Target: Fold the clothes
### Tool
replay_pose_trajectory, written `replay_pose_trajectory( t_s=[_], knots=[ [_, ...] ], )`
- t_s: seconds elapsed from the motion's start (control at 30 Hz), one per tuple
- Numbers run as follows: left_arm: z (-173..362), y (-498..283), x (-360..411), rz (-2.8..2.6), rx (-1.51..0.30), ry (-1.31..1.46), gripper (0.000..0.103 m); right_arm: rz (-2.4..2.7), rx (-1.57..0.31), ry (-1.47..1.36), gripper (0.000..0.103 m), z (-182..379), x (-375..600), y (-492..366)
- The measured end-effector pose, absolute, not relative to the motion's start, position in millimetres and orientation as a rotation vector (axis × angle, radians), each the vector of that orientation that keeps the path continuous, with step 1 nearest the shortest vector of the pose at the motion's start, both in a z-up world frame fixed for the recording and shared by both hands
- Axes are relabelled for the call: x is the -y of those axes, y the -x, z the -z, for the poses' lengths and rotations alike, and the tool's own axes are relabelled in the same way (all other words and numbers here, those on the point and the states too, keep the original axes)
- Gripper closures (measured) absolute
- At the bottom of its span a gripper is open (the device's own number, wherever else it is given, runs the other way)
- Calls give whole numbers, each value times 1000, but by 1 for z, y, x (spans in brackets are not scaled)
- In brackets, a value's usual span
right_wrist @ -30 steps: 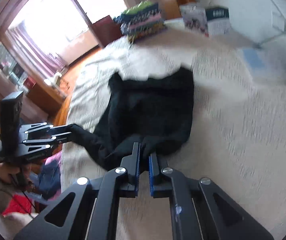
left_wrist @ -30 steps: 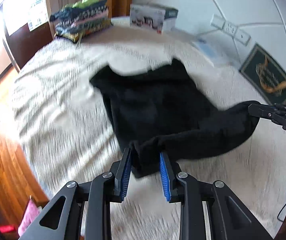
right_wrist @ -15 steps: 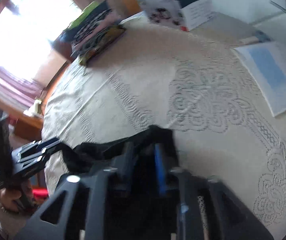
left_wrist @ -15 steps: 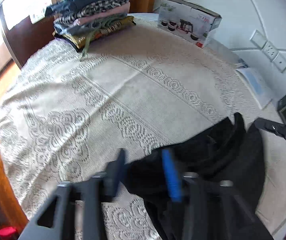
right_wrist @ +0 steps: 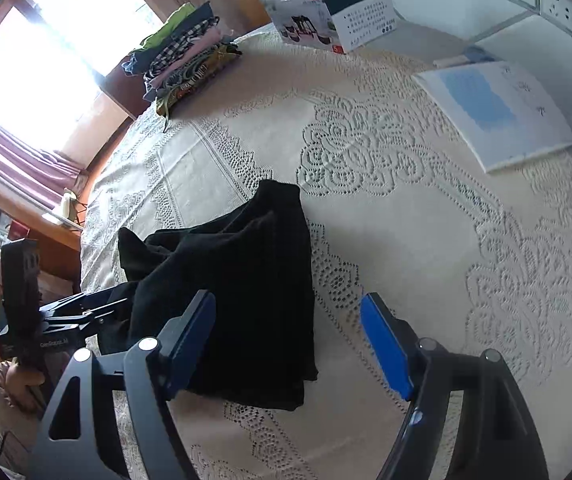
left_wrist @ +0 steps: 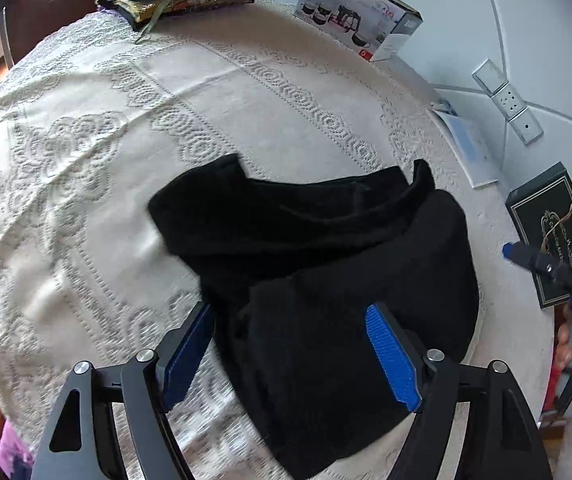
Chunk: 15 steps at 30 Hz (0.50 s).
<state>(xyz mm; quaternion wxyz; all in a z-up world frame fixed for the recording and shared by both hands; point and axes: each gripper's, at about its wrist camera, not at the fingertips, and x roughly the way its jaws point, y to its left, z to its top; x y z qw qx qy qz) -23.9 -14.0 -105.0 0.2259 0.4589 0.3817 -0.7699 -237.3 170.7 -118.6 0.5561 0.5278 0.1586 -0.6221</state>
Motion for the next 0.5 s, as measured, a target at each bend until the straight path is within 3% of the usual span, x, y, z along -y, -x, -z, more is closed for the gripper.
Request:
replay_pose_trajectory(
  t_s=[0.1,0.23,0.27,0.3,0.33,0.4,0.5],
  knots=[
    [112,32,13,2117,-1072,-1287,72,1461,-370,-1261,28,128,-157,234],
    [103,32,9,2130,-987,-1271,84,1436,-382,-1302,30,148,-135,224],
    [95,32,6,2146,-934,-1263,87,1424,-406,-1300,64,151,-132,220],
    [88,33,2,2162,-876,-1254,88,1421,-447,-1276,92,150,-131,213],
    [78,32,-1,2177,-815,-1238,88,1434,-489,-1230,99,145,-133,205],
    [54,31,-6,2214,-709,-1181,88,1463,-536,-1135,99,131,-138,194],
    [22,32,-6,2244,-585,-1096,88,1490,-431,-1043,99,98,-149,197]
  ],
)
